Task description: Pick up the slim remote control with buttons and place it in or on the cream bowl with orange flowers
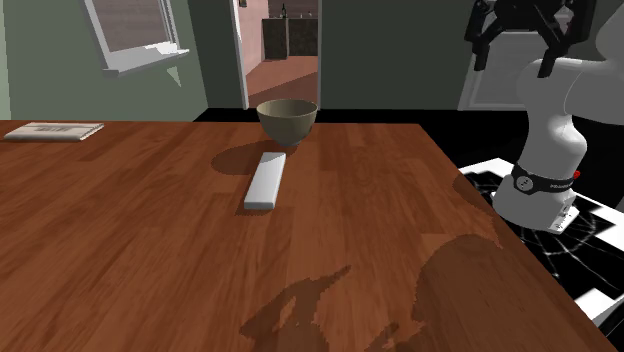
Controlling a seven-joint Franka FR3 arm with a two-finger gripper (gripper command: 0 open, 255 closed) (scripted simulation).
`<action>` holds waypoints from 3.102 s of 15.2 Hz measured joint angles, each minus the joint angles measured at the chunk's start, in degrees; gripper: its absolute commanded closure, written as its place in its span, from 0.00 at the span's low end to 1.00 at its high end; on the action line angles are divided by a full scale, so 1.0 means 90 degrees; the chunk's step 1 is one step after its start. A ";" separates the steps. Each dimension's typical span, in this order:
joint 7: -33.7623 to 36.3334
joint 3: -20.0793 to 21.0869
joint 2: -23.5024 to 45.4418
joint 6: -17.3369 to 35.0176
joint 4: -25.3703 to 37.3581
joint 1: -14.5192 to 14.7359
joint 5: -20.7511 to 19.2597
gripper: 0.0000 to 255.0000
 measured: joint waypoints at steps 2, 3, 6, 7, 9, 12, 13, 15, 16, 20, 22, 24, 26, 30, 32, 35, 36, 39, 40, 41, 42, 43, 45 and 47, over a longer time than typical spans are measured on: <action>-0.0114 -0.0063 0.0065 0.0063 0.0002 -0.0007 -0.0050 0.00; -0.0288 -0.0154 0.0127 0.0143 -0.0014 -0.0012 -0.0119 0.00; -0.0945 -0.0491 0.0530 0.0566 -0.0021 -0.0030 -0.0365 0.00; -0.1164 -0.0593 0.0685 0.0730 -0.0025 -0.0026 -0.0433 0.00; -0.1642 -0.0833 0.1123 0.0972 0.0193 -0.0029 -0.0568 0.00; -0.2329 -0.1151 0.1765 0.1427 0.0411 -0.0010 -0.0695 0.00; -0.2545 -0.1237 0.1958 0.1571 0.0471 0.0004 -0.0717 0.00; -0.3011 -0.1433 0.2358 0.1849 0.0618 0.0014 -0.0751 0.00; -0.3266 -0.1537 0.2606 0.1939 0.0788 0.0019 -0.0752 0.00; -0.4155 -0.1810 0.3527 0.2372 0.1312 0.0075 -0.0637 0.00; -0.4636 -0.1932 0.4045 0.2545 0.1667 0.0075 -0.0523 0.00; -0.5088 -0.2008 0.4490 0.2643 0.2018 0.0061 -0.0402 0.00; -0.5557 -0.2060 0.5032 0.2776 0.2426 0.0022 -0.0233 0.00; -0.6397 -0.2048 0.6039 0.2799 0.3409 -0.0116 0.0089 0.00; -0.6766 -0.1989 0.6588 0.2828 0.3925 -0.0208 0.0251 0.00; -0.7296 -0.1881 0.7357 0.2715 0.4819 -0.0390 0.0431 0.00; -0.7433 -0.1837 0.7617 0.2637 0.5162 -0.0445 0.0477 0.00; -0.7565 -0.1776 0.7921 0.2753 0.5356 -0.0492 0.0542 0.00; -0.7571 -0.1762 0.7992 0.2804 0.5376 -0.0494 0.0558 0.00; -0.7581 -0.1755 0.8026 0.2863 0.5348 -0.0496 0.0567 0.00; -0.7598 -0.1749 0.8068 0.2935 0.5319 -0.0505 0.0581 0.00; -0.7609 -0.1744 0.8108 0.2999 0.5294 -0.0511 0.0592 0.00; -0.7617 -0.1736 0.8150 0.3077 0.5256 -0.0514 0.0605 0.00; -0.7621 -0.1734 0.8160 0.3105 0.5239 -0.0515 0.0609 0.00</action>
